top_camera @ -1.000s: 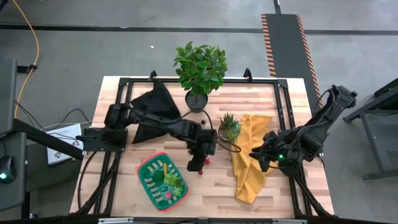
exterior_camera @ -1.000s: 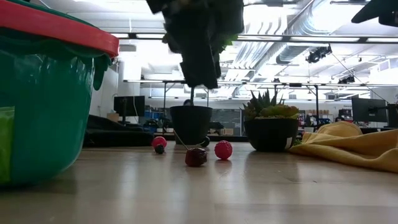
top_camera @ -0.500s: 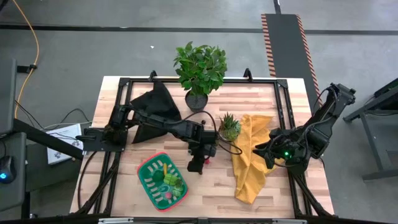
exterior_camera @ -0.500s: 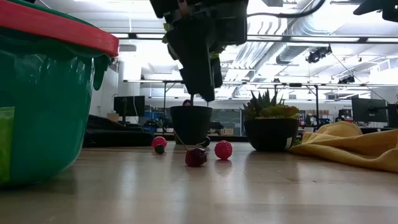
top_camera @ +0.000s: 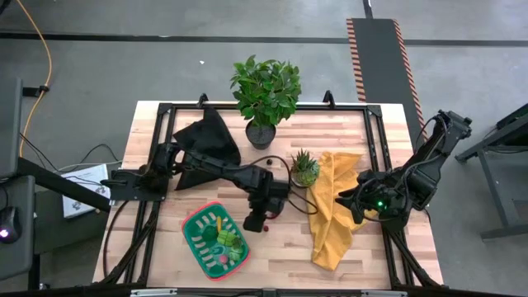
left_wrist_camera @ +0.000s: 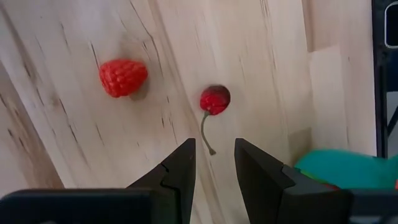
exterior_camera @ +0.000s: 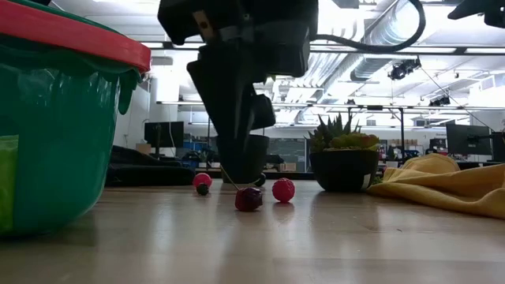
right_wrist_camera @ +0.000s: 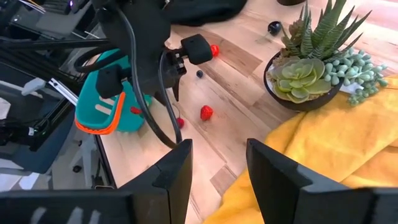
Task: Pick and placing Produce into tupperware
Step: Put the bottom red cherry into the blue basket
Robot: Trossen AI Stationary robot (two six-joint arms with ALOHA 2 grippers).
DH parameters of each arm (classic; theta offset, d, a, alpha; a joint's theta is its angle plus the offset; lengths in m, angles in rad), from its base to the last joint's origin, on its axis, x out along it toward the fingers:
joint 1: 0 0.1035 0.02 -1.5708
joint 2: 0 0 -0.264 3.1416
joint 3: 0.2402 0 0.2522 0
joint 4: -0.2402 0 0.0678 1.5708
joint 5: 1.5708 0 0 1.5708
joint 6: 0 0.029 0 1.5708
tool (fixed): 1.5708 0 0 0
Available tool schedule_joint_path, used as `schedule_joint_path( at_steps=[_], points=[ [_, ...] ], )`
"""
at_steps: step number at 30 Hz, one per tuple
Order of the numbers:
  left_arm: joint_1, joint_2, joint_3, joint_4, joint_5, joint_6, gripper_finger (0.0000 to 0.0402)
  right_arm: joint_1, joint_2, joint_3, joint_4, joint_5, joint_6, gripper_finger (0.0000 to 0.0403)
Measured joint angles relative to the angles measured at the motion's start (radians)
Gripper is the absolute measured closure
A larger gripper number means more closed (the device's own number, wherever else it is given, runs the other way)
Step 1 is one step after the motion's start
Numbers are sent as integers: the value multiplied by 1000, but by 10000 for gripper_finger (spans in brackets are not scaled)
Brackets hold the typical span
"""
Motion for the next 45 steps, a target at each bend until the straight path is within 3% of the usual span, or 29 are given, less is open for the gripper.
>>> schedule_joint_path(
  at_steps=[45],
  points=[
    [-13, 49, -1, 0, -9, 33, 302, 0, 0, 0, -17, 30, -24, 261]
  ],
)
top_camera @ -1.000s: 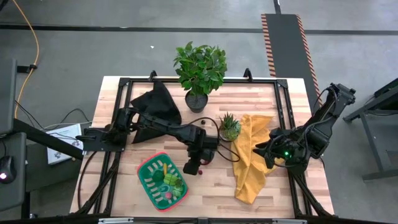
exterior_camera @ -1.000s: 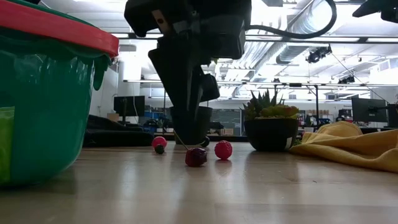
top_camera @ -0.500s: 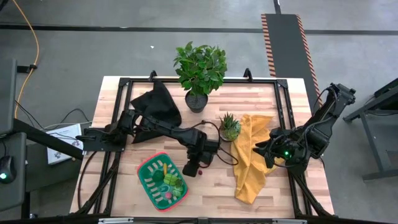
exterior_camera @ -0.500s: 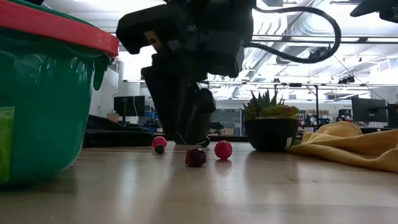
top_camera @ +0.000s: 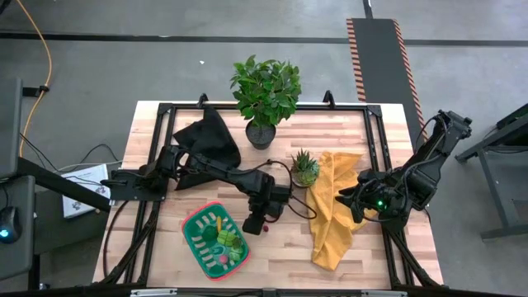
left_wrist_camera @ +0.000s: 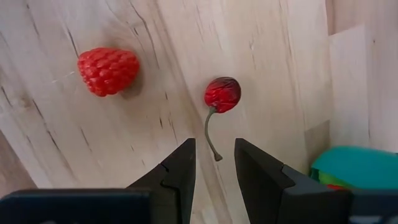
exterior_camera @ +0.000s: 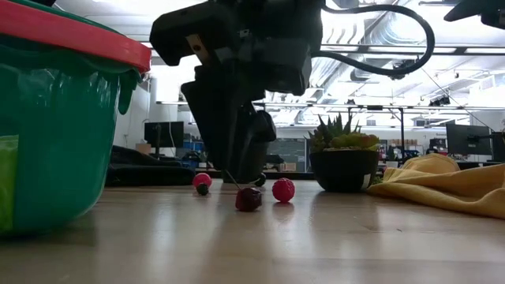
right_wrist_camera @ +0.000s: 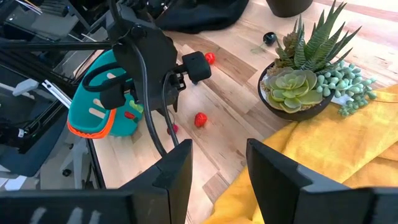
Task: Pick and placing Produce into tupperware
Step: Put the bottom red cherry into the blue basket
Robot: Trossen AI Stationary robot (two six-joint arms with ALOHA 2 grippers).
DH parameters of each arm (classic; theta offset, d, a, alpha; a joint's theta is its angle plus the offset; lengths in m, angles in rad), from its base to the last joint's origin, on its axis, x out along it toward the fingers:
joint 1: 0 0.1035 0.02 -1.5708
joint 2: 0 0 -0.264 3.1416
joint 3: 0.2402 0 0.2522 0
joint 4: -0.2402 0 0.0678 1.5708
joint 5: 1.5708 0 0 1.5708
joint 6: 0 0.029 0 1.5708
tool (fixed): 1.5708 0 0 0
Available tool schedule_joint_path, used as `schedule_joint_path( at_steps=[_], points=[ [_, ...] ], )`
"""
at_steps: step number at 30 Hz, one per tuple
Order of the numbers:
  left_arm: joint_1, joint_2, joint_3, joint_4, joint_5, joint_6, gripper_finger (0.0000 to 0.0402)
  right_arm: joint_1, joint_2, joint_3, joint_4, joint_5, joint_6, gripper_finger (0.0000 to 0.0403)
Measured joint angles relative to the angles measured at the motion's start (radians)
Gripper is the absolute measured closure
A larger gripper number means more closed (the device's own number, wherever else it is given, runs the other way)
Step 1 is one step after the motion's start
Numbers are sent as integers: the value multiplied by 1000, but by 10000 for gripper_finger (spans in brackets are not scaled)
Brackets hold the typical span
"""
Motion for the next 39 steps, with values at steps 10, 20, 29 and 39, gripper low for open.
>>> schedule_joint_path(
  at_steps=[10, 20, 29, 39],
  points=[
    [0, 0, 0, -1, 1, 0, 302, 0, 0, 0, -3, 2, 0, 261],
    [0, 14, 0, -27, 2, -1, 302, 0, 0, 0, -3, 9, 0, 261],
    [2, 20, 0, -14, 2, -1, 303, 0, 0, 0, -3, 10, 0, 261],
    [2, 20, 0, -6, 2, -1, 303, 0, 0, 0, -6, 10, 0, 261]
  ],
)
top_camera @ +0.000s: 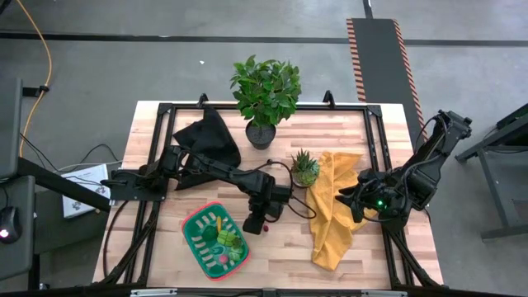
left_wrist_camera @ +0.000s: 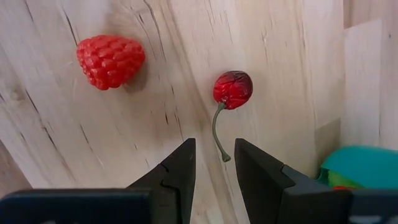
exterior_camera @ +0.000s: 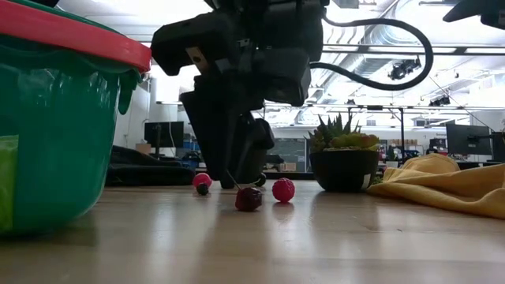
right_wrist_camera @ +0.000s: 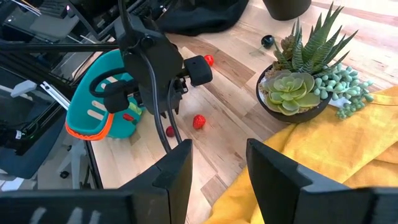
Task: Pick and placing Produce into tupperware
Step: Put the bottom red cherry into the blue basket
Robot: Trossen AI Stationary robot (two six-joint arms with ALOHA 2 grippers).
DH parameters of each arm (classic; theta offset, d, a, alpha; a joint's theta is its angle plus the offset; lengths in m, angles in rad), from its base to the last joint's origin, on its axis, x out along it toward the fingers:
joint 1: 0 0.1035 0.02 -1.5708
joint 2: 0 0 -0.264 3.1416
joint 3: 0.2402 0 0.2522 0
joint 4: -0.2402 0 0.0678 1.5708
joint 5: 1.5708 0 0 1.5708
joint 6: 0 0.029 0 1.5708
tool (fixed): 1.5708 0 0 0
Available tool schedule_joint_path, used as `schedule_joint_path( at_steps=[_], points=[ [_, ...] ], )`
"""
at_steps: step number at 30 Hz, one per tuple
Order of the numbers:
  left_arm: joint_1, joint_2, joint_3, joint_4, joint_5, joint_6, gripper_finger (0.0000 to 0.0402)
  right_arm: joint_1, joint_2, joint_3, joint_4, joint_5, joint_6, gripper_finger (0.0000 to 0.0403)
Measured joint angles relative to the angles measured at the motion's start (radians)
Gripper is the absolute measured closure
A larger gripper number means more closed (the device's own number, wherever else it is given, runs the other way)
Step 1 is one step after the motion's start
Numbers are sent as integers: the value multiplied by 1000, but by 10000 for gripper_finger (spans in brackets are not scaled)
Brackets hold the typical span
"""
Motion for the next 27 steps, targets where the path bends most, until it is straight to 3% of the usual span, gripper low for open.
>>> schedule_joint_path(
  at_steps=[17, 27],
  points=[
    [0, 0, 0, 17, 0, 0, 305, 0, 0, 0, -5, 0, 0, 261],
    [0, 0, 0, 17, 0, 0, 380, 0, 0, 0, -8, 0, 0, 261]
  ],
)
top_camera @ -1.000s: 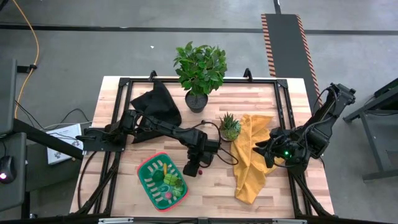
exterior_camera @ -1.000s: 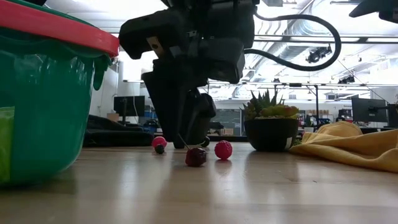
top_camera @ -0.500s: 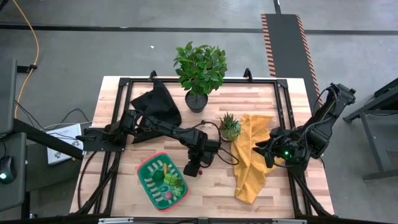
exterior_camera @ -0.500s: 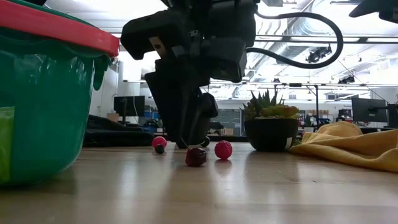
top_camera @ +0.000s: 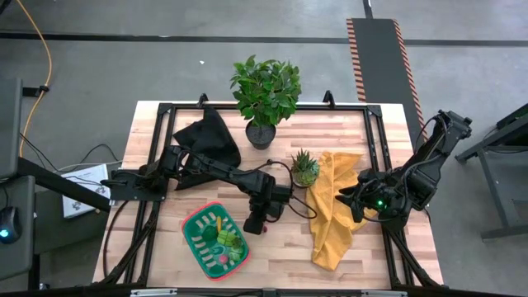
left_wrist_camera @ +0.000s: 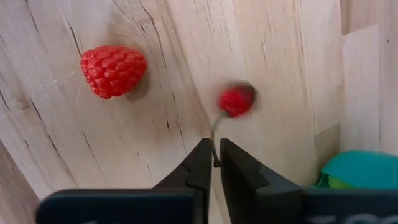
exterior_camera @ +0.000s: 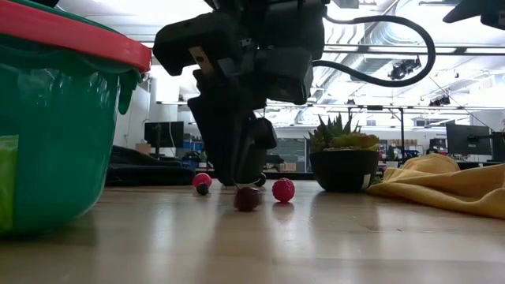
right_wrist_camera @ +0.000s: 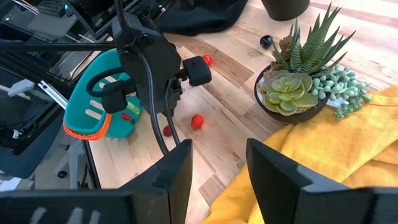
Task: Pick and placing Produce into tupperware
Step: Put the bottom red cherry into the blue basket
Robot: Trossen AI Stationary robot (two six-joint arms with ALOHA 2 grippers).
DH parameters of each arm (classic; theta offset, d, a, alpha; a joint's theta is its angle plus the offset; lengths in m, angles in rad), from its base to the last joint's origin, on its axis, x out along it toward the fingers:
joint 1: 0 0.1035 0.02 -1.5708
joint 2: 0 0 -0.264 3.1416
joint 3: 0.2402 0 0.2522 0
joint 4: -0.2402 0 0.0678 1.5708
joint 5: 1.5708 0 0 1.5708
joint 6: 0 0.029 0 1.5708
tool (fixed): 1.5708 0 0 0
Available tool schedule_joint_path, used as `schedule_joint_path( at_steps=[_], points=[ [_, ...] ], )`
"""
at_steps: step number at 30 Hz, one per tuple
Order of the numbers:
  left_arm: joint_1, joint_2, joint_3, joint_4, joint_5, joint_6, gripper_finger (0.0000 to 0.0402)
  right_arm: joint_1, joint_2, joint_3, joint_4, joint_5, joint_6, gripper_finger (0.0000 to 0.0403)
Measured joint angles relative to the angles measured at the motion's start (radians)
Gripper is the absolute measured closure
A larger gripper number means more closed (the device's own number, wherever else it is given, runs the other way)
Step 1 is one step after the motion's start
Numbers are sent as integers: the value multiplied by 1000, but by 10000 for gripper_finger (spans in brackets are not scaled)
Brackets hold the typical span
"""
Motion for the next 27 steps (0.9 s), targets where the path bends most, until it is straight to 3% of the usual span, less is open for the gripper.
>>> schedule_joint_path(
  at_steps=[3, 27],
  points=[
    [0, 0, 0, 0, 0, 0, 397, 0, 0, 0, 0, 0, 0, 261],
    [0, 0, 0, -1, -1, 0, 400, 0, 0, 0, -1, 0, 0, 261]
  ],
)
